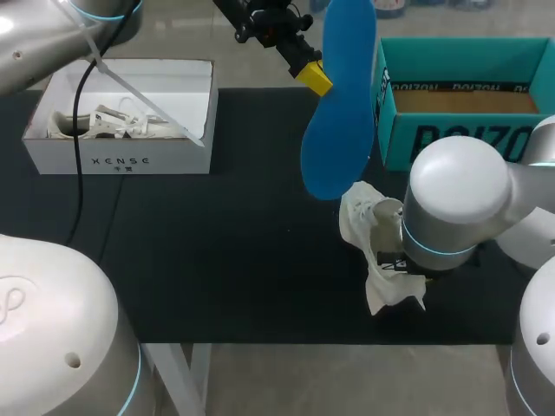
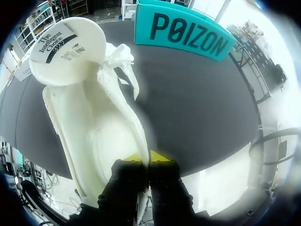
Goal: Take the shoe out of the shoebox, open the shoe tongue, remove and reinsert the insole, then place the shoe into the shoebox
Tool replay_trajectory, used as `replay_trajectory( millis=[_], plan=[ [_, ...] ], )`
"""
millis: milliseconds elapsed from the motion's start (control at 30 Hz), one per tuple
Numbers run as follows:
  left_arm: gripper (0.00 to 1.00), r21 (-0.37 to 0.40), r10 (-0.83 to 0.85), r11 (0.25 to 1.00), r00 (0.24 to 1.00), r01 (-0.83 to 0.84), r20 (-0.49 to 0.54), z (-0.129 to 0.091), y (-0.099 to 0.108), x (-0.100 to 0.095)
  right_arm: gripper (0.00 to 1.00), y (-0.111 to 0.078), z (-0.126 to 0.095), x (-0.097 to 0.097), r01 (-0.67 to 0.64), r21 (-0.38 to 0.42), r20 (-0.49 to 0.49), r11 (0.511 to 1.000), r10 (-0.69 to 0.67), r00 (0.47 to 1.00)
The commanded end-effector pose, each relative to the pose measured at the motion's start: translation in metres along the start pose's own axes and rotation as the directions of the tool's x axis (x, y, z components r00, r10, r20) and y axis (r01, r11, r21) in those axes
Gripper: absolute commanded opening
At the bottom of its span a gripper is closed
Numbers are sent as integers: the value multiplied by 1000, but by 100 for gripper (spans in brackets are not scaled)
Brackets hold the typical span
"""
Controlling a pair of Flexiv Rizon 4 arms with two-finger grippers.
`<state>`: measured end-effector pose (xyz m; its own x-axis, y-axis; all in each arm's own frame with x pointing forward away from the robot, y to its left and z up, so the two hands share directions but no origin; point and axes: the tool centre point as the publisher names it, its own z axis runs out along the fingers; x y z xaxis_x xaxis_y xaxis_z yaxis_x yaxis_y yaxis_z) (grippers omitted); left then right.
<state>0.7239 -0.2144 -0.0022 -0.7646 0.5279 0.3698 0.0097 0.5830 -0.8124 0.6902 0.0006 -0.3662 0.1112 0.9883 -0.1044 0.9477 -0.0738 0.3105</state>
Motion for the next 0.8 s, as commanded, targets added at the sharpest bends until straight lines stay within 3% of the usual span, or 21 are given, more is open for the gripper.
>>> replay_trajectory(
  millis=[33,733,767,800],
  plan=[
    [0,-1,1,1000,1000,-1,-1,0,0,0,0,-3,14,2,-9,4,-9,1000,9,1000],
    [0,-1,1,1000,1000,-1,-1,0,0,0,0,-11,30,10,-39,37,5,999,39,999],
    [0,-1,1,1000,1000,-1,-1,0,0,0,35,-12,30,10,-41,38,6,998,40,999],
    [0,-1,1,1000,1000,-1,-1,0,0,0,95,-12,29,9,-42,39,7,998,41,999]
  ],
)
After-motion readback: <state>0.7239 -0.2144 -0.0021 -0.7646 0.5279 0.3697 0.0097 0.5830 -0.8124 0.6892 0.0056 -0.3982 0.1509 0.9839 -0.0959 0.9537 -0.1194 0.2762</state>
